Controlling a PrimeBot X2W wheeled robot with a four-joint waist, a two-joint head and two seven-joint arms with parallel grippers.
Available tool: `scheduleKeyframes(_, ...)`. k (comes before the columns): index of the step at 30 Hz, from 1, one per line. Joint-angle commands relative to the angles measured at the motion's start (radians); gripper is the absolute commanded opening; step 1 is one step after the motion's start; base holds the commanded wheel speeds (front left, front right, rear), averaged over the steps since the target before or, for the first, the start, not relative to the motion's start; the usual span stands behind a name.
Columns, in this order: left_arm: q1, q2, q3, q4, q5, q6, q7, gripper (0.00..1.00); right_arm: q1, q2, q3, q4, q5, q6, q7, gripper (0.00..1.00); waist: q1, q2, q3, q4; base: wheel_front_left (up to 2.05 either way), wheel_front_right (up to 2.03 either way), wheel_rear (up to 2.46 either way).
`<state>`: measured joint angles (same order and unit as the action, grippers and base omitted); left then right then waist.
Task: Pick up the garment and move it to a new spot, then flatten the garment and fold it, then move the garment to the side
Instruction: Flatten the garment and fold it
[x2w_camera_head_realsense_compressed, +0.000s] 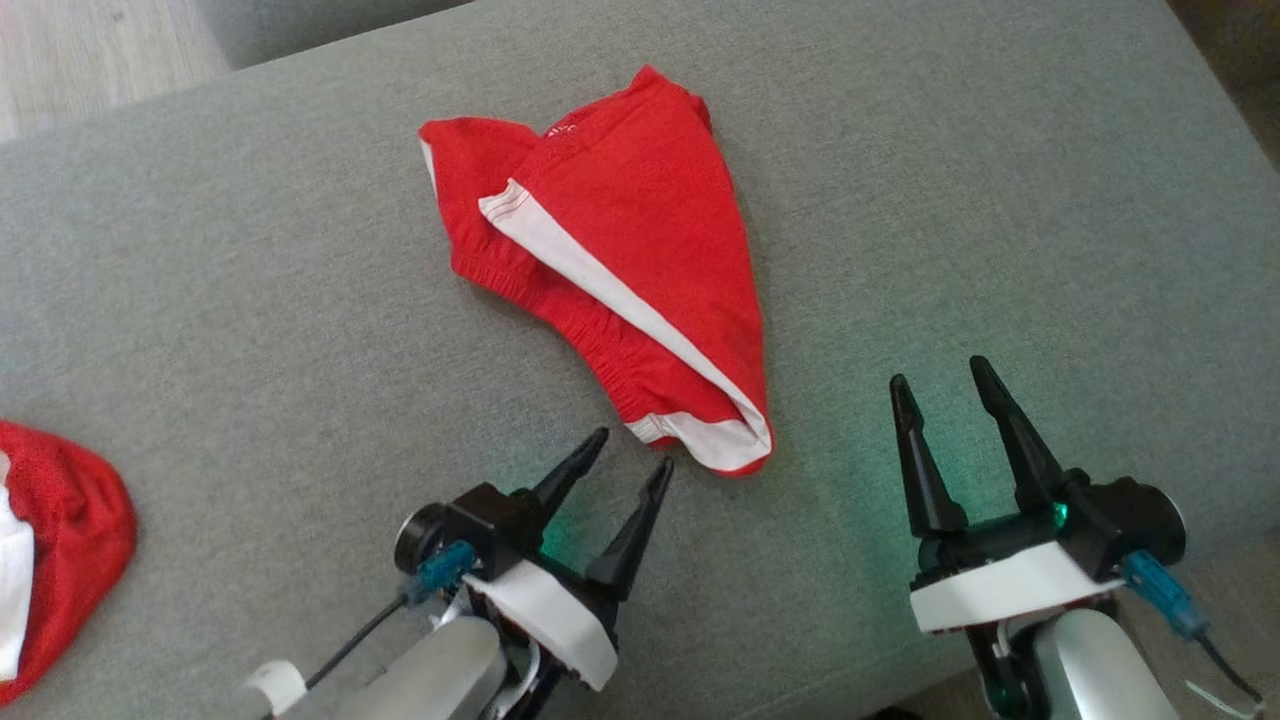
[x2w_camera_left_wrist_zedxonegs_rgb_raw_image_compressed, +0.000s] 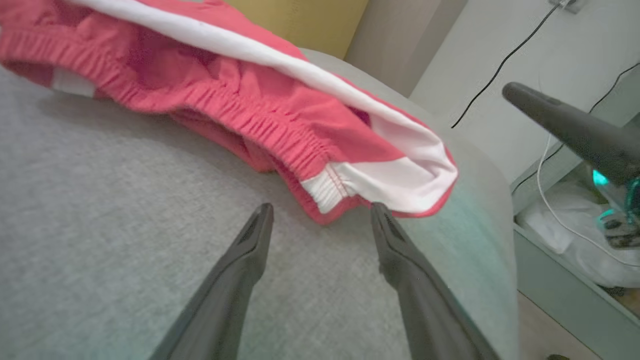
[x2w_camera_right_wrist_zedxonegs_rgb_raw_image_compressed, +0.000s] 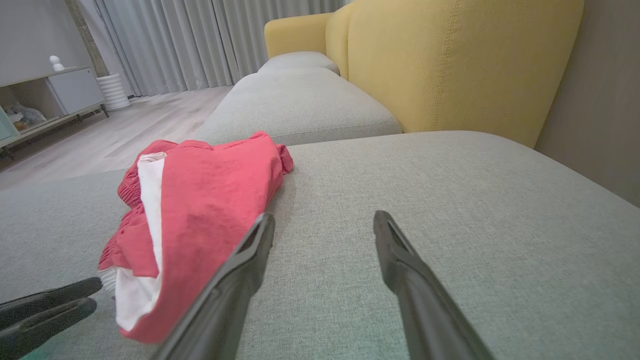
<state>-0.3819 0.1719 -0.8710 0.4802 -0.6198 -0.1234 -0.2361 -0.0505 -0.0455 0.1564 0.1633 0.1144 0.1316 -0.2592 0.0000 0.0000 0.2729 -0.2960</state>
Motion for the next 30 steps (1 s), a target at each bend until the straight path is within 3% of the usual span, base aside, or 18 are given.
scheduleKeyframes(1,0.023,0.011,-0.002,-0.03,-0.032,-0.007,0.007,1.0,-0.009,-0.005,0.025,-0.024,-0.004,-0.001,-0.003,1.0,0.0,0.0,-0.002,0.0,0.0,0.0,0.0)
scheduleKeyframes(7,-0.003,0.05,-0.04,-0.066,-0.099,-0.007,0.014,1.0,-0.008,-0.005,0.032,-0.019,-0.004,-0.001,-0.003,1.0,0.0,0.0,-0.007,-0.006,0.0,0.0,0.0)
scheduleKeyframes(22,-0.063,0.016,-0.036,0.039,-0.119,-0.007,-0.013,0.99,-0.007,-0.005,0.04,-0.016,-0.018,-0.001,-0.003,1.0,0.0,0.0,-0.007,-0.019,0.0,0.0,0.0)
scheduleKeyframes(24,-0.07,0.013,-0.035,0.044,-0.122,-0.007,-0.017,0.56,-0.007,-0.005,0.04,-0.017,-0.02,-0.001,-0.003,1.0,0.0,0.0,-0.005,-0.018,0.0,0.0,0.0)
scheduleKeyframes(26,-0.077,0.009,-0.037,0.048,-0.127,-0.007,-0.019,0.41,-0.007,-0.005,0.04,-0.017,-0.021,-0.001,-0.003,1.0,0.0,0.0,-0.002,-0.015,0.0,0.0,0.0)
scheduleKeyframes(28,-0.087,0.006,-0.046,0.05,-0.134,-0.007,-0.021,0.1,-0.009,-0.005,0.039,-0.018,-0.021,-0.001,-0.003,1.0,0.0,0.0,0.003,-0.011,0.0,0.0,0.0)
scheduleKeyframes(29,-0.093,0.004,-0.052,0.051,-0.14,-0.007,-0.021,0.0,-0.01,-0.005,0.038,-0.019,-0.021,-0.001,-0.003,1.0,0.0,0.0,0.005,-0.009,0.0,0.0,0.0)
scheduleKeyframes(30,-0.1,0.003,-0.064,0.049,-0.148,-0.007,-0.021,0.0,-0.011,-0.005,0.038,-0.019,-0.021,-0.001,-0.003,1.0,0.0,0.0,0.007,-0.007,0.0,0.0,0.0)
